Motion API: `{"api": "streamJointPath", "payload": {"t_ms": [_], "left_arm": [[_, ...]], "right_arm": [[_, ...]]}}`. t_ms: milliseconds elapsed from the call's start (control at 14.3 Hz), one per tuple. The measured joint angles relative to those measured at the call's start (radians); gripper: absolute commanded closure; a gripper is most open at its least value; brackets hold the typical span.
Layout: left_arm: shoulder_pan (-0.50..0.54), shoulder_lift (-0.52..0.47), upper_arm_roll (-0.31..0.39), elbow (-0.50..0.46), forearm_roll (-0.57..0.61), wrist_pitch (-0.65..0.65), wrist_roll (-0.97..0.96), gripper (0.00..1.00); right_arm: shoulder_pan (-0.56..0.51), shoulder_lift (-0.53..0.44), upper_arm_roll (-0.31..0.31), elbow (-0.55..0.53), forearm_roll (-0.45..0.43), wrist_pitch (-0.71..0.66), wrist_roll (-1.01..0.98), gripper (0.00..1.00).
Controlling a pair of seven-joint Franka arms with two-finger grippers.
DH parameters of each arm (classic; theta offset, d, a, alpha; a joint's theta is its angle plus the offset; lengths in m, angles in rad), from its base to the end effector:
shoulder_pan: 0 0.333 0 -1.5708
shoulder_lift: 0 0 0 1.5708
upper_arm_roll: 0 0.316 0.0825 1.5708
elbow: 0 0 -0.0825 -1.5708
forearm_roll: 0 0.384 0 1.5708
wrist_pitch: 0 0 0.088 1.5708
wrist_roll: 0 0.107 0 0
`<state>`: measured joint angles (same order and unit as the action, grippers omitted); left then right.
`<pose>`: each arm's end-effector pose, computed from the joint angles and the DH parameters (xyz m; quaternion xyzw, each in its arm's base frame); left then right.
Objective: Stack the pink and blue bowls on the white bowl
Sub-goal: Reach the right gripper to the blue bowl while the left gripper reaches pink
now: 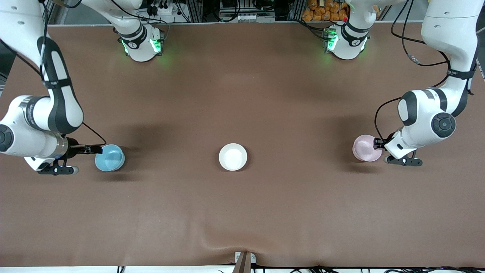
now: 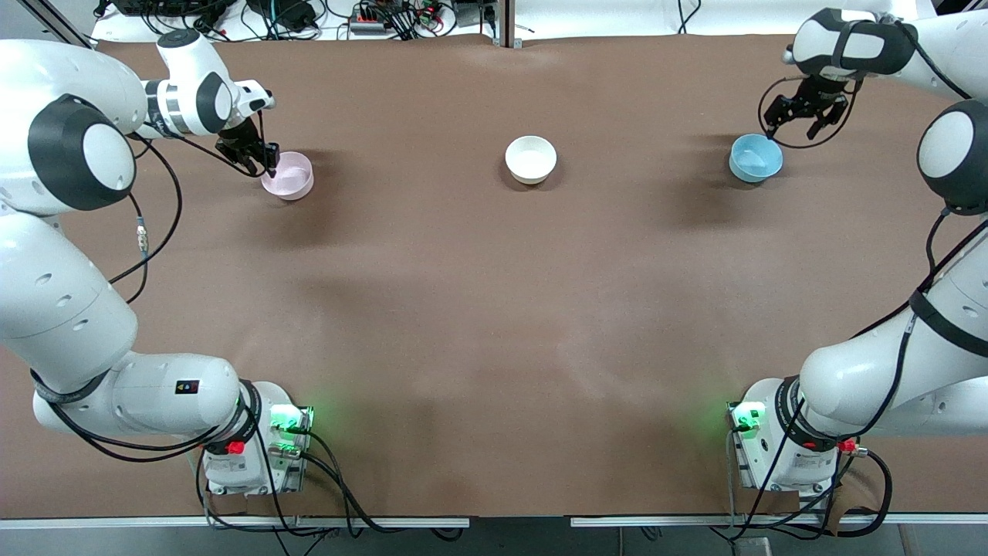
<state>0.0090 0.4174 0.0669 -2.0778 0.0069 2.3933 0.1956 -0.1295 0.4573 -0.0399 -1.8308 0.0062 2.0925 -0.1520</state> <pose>0.5758 0.0437 0.2167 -0.9965 0.0645 0.0522 0.0089 0.6141 -0.1033 0.2680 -0.9952 0.0093 0.0972 0.0092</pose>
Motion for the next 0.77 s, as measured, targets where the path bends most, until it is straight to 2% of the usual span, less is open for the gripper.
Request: {"api": "streamJointPath", "payload": {"t_ms": [140,279,349,628,698,767], "left_arm": [[0.000,0.002,0.000,0.000,0.000,0.001,0.000,0.72],[0.000,0.005,0.000,-0.001,0.000,0.002,0.000,0.93],[0.000,0.006,0.000,-0.002,0.000,0.002,0.000,1.00],[0.000,0.001,-0.003,0.000,-0.001,0.004,0.000,1.00],[0.000,0.000,-0.003,0.002,-0.003,0.004,0.000,1.00],[0.001,-0.002,-0.005,0.007,-0.008,0.004,0.000,1.00]], "right_arm": [[-0.003,0.025,0.000,-0.001,0.000,0.001,-0.002,0.00],[-0.004,0.051,0.001,-0.006,0.000,0.015,-0.002,0.00],[-0.007,0.068,0.001,-0.010,0.000,0.032,-0.002,0.00],[-0.020,0.130,0.000,-0.013,0.000,0.123,-0.002,0.01],[-0.020,0.134,0.000,-0.013,0.002,0.126,-0.002,0.28],[-0.020,0.135,0.000,-0.013,0.010,0.126,-0.002,0.63]]}}
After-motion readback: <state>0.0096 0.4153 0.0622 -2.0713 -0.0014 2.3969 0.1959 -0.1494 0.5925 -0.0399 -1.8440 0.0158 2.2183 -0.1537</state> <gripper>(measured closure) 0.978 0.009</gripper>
